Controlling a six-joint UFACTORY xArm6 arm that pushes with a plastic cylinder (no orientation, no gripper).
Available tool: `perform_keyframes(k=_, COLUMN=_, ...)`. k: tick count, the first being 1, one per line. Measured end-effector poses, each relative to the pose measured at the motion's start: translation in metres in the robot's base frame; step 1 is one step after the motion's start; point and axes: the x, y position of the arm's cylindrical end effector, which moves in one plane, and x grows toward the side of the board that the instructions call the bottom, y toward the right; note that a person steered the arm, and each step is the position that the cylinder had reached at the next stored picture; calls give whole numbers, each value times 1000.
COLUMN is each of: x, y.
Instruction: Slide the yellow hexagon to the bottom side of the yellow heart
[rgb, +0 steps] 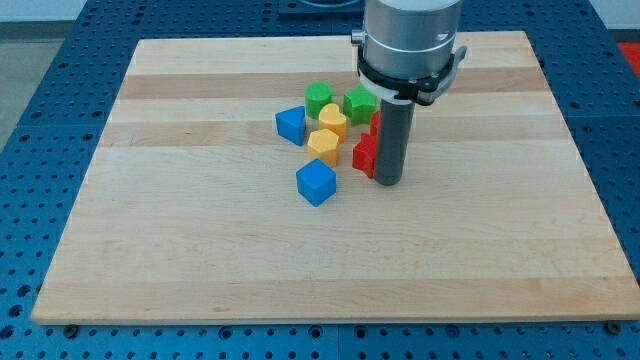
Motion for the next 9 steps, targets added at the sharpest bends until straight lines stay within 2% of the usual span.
perform_keyframes(k=2, x=11, y=-1)
perform_keyframes(k=6, x=16, y=-65)
perform_keyframes(k=9, x=-5, y=-68)
